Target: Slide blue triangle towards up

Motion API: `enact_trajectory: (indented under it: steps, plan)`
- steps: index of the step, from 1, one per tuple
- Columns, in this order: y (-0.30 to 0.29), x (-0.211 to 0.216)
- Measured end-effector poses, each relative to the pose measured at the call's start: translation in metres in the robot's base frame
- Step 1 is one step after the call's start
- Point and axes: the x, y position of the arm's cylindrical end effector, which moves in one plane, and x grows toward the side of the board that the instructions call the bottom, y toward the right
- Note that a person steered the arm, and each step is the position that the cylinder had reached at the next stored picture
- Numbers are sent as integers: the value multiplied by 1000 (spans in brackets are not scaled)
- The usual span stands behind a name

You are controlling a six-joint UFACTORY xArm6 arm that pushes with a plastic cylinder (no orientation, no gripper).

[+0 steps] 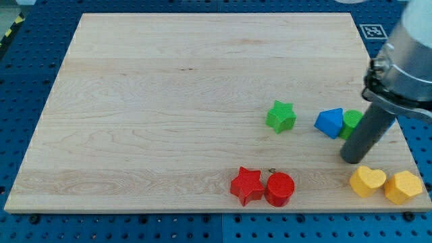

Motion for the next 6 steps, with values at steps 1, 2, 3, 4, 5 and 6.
enact_trajectory:
  steps: [1,2,3,4,5,6]
  plan:
    - [-7,5]
    - [2,16]
    - [15,35]
    - [17,42]
    - [14,40]
    - [14,38]
